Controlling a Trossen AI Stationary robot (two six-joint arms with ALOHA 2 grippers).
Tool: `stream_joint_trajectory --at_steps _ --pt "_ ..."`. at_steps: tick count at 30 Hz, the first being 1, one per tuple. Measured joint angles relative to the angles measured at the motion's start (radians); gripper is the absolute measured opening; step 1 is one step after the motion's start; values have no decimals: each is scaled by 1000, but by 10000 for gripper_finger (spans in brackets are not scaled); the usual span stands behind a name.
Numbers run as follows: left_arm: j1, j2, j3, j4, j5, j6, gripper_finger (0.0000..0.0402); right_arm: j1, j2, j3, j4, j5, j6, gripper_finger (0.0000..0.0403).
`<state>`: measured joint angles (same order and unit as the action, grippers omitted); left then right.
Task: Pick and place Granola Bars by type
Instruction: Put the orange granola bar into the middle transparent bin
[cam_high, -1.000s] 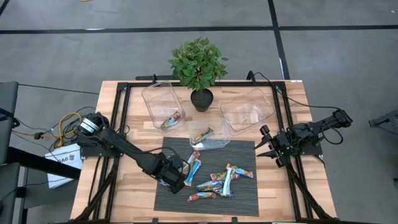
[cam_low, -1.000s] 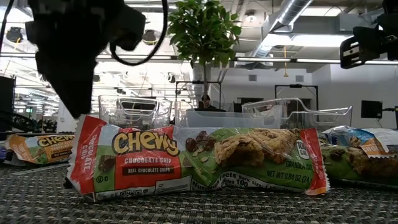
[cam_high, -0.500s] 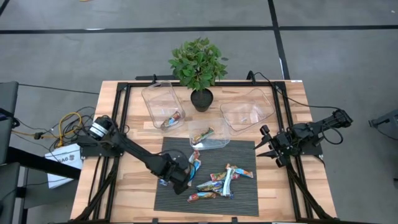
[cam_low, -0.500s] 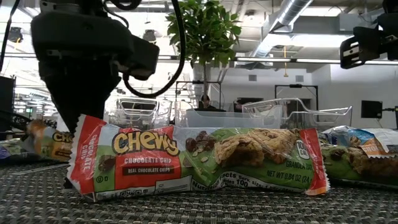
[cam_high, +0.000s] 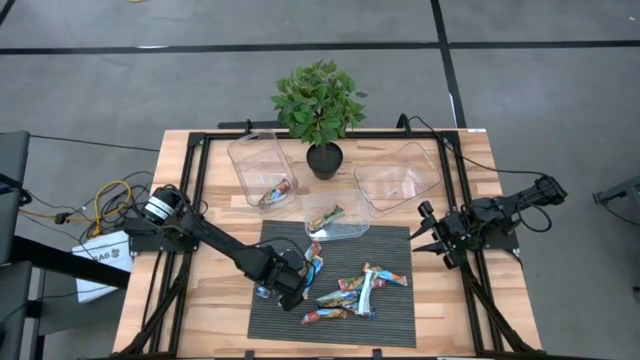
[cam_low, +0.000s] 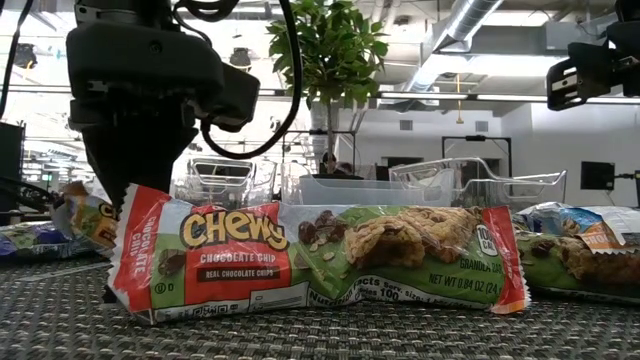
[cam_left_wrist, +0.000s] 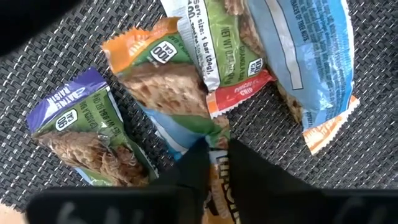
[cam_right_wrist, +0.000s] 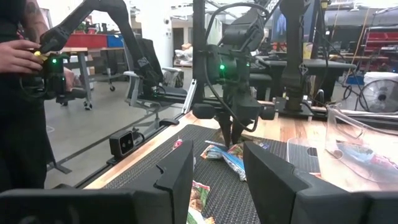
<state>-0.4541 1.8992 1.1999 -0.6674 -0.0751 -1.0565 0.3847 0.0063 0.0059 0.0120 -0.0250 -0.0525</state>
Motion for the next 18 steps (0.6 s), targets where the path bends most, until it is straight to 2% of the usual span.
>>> stream_joint_trajectory --at_steps 3,9,18 --pt "0 -1 0 10 3 0 9 0 0 0 0 0 0 133" --pt "0 -36 -2 12 6 -1 11 0 0 0 0 0 0 134" --pt "-1 -171 -2 12 -119 -8 5 0 0 0 0 0 0 133"
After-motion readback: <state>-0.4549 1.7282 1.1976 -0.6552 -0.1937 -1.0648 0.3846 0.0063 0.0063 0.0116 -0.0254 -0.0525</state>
